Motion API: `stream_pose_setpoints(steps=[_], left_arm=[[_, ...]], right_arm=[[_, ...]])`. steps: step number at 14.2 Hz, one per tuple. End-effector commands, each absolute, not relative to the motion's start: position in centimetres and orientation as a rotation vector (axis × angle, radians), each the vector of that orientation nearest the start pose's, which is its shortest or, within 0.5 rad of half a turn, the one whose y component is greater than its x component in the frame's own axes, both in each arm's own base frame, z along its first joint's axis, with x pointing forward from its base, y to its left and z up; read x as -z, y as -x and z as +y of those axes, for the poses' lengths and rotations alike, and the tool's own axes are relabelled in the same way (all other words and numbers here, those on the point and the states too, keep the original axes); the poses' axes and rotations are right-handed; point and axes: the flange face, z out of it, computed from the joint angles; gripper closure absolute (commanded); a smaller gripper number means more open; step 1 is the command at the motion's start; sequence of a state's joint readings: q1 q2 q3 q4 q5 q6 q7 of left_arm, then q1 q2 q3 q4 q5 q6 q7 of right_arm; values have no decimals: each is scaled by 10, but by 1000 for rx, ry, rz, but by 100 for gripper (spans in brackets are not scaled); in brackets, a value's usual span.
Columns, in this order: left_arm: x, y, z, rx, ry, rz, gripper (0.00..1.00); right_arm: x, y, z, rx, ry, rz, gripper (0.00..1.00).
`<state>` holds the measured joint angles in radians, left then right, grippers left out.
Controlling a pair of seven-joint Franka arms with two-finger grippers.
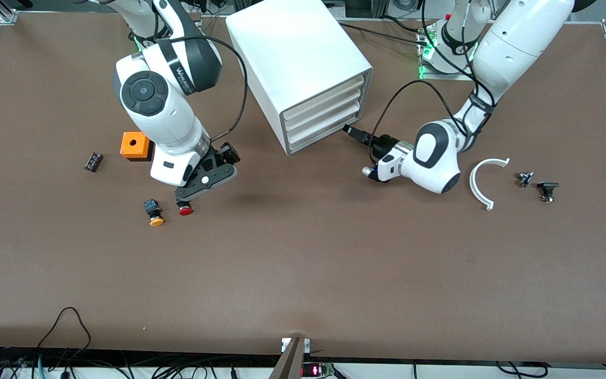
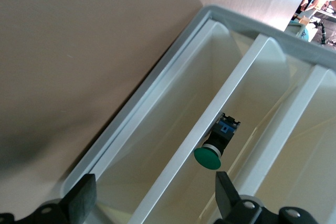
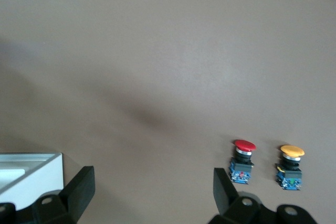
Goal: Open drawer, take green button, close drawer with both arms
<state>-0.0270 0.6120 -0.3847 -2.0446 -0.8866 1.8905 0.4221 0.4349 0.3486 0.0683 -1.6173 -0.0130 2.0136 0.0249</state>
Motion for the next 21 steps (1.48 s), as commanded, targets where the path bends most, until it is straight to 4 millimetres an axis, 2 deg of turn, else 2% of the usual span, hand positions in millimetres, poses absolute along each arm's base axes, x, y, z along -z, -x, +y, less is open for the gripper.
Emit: stream_pose_setpoints(steps=[1,10,11,12,13,15,17,18,20,21], left_arm=[[-157,-423,-284,799,-2108,-254,0],[-152,-391,-320,765,-2152,-295,2],[-150,-391,-319,746,-2163,-304,16],[-148,-392,-318,709,-2153,-356,50],[-146,-392,-317,679,-2145,-400,72],[-144,-393,-315,664,-2144,-426,100],[-149,-412,-301,615,-2163,-397,100],[-156,-440,-280,528,-2204,-353,100],[-171,-480,-256,390,-2263,-335,100],[-175,-497,-246,336,-2291,-405,100]], right_arm=[[-429,-592,319,84,3051,-698,0],[-428,-585,334,70,3034,-734,0],[-431,-587,335,76,3031,-735,0],[-431,-587,335,78,3030,-737,0],[-430,-587,335,78,3029,-736,0],[-432,-587,339,81,3027,-749,0],[-434,-587,342,89,3024,-749,0],[-436,-588,342,94,3023,-749,0],[-439,-589,342,100,3021,-745,0],[-441,-589,342,104,3019,-747,0]])
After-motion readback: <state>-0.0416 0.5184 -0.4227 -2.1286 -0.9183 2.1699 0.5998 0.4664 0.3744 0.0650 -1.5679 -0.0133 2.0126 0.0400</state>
